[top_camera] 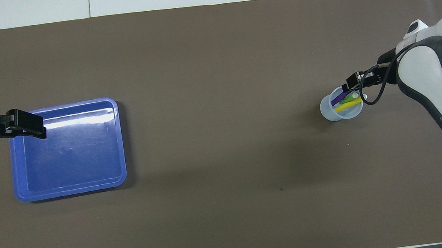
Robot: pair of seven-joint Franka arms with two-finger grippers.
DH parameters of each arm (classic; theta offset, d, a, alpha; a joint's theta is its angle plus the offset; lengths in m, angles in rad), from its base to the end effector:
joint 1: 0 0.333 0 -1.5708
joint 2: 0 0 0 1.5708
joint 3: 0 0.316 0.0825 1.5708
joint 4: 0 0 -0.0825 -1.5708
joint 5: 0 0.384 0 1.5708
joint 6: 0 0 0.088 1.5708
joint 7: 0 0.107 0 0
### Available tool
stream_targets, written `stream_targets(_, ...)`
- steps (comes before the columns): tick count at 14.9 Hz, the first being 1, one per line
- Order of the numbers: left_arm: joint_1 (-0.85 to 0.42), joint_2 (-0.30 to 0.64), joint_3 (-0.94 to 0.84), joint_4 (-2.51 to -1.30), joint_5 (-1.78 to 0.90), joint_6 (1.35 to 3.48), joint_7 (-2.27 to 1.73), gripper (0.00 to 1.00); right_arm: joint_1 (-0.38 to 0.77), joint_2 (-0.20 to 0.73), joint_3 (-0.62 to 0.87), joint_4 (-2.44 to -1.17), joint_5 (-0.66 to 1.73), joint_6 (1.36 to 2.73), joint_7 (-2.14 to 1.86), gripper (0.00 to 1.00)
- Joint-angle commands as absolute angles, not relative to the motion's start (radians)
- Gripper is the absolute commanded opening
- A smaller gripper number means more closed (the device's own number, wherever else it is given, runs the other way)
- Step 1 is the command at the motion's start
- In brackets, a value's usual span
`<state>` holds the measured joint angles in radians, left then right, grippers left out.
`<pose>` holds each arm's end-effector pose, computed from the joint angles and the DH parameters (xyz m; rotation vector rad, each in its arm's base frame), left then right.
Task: Right arm passes pens to left for tray arrangement
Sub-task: 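Reach the right gripper down into the cup and grasp the purple pen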
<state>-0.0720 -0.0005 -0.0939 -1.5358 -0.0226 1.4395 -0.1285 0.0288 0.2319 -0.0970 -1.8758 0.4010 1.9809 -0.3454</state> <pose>0.5327 -0.0919 0.6302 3.1290 -0.0615 -0.1536 0.6017 -0.0138 0.3832 -2.7853 -0.1307 0.0718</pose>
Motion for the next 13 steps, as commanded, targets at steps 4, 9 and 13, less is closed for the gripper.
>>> stream_targets(4, -0.074, -0.028, -0.092, -1.563, -0.014, 1.44, -0.132, 1.0, 0.023, 0.199, -0.097, -1.917, 0.422, 1.993, -0.377, 0.01)
stream_targets(9, -0.074, -0.029, -0.092, -1.565, -0.014, 1.434, -0.13, 1.0, 0.025, 0.195, -0.095, -1.907, 0.422, 2.0, -0.357, 0.0)
stream_targets(13, -0.077, -0.029, -0.092, -1.565, -0.015, 1.436, -0.132, 1.0, 0.026, 0.137, -0.086, -1.89, 0.42, 1.99, -0.241, 0.0)
